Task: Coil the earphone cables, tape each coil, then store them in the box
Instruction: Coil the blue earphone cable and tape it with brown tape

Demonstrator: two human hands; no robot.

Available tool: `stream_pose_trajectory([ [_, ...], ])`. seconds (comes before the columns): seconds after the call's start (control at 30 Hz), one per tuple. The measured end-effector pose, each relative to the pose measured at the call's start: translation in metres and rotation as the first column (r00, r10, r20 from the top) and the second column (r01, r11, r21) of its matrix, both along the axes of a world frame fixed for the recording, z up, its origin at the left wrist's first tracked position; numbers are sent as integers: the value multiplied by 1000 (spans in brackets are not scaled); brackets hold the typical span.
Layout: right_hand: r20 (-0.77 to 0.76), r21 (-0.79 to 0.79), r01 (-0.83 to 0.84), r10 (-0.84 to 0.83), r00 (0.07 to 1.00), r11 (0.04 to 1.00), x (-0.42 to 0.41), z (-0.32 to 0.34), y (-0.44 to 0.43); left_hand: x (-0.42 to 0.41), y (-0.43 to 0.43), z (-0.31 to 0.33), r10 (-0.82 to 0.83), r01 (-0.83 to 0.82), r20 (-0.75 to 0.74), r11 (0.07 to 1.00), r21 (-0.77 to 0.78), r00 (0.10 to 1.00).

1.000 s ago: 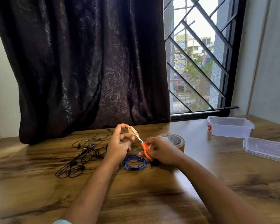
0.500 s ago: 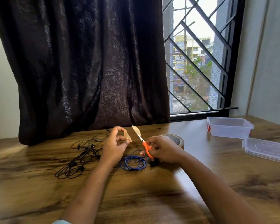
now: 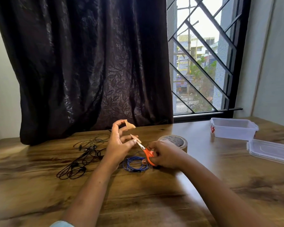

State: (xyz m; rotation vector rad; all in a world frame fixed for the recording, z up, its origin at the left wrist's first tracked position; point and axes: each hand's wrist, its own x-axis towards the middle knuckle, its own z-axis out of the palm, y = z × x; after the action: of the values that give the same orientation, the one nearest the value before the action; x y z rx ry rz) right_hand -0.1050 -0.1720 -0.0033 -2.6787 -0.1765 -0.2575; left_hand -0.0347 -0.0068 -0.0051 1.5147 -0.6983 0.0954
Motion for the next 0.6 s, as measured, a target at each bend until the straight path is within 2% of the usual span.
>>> stream_pose_trajectory([
  [0.33, -77, -48, -33, 30, 997, 998, 1, 2, -1, 3, 0, 0, 66, -67, -18, 997, -36, 998],
  [0.53, -99, -171, -81, 65, 993, 982, 1, 0, 1, 6, 0, 2, 189, -204, -105, 965, -162, 976],
  [0.6, -52, -105, -78, 73, 996, 991, -1, 2, 2, 8, 2, 2, 221, -240, -120, 955, -174, 968],
])
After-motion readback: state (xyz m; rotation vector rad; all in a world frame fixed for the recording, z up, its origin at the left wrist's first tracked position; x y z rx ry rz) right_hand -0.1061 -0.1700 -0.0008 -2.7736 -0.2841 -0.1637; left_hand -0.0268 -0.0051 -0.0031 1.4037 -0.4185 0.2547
